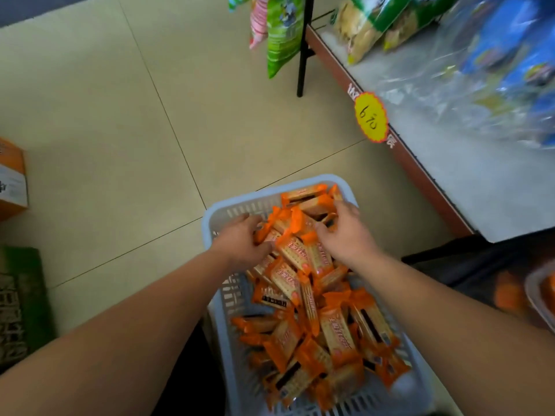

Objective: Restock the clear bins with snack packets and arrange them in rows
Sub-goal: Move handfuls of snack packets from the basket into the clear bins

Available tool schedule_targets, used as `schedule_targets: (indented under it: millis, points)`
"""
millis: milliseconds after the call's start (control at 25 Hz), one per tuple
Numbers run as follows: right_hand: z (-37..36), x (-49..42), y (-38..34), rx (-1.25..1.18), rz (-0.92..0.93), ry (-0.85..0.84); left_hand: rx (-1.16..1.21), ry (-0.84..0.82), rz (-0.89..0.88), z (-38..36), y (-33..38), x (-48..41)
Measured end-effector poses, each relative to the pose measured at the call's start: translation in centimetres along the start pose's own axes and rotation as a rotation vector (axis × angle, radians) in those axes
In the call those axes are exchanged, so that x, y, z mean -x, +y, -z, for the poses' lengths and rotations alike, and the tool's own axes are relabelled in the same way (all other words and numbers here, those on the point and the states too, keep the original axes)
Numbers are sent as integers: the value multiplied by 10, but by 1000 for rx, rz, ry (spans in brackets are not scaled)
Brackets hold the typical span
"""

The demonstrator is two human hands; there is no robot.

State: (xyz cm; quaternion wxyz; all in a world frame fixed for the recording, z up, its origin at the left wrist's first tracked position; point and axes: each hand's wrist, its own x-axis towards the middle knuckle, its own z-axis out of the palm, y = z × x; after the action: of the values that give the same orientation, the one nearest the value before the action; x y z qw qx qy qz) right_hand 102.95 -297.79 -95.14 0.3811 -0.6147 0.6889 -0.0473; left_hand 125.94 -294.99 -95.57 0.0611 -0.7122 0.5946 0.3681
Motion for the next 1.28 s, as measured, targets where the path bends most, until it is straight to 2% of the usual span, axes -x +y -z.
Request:
schedule_targets:
  millis: [120,240,360,480,600,680,800,1000,1280]
  points:
    - [-13,-18,-9,90,10,78,11,-122,45,-11,-8,-14]
    - [-23,-26,-14,36,-34,79,54,-37,93,-15,-13,-17]
    - [-24,-35,-15,-66,-90,30,234,-52,125,-11,-14,-18]
    - [-21,-37,-11,-41,-72,-13,242,-120,110,-17,-19,-18]
    - [-20,-36,-8,-43,-76,-44,342,-87,145,-24,-23,-17]
    - [-20,-38,-10,-140,-60,-57,502,-89,169,-24,-23,-18]
    - [-20,-45,-12,-248,0,-176,570,-156,143,-24,-19,-21]
    - [-6,-54,-26,49,42,-328,616,-181,129,-21,-15,-29]
    - [-5,-52,-25,307,83,-488,483,-151,70,-20,-5,-28]
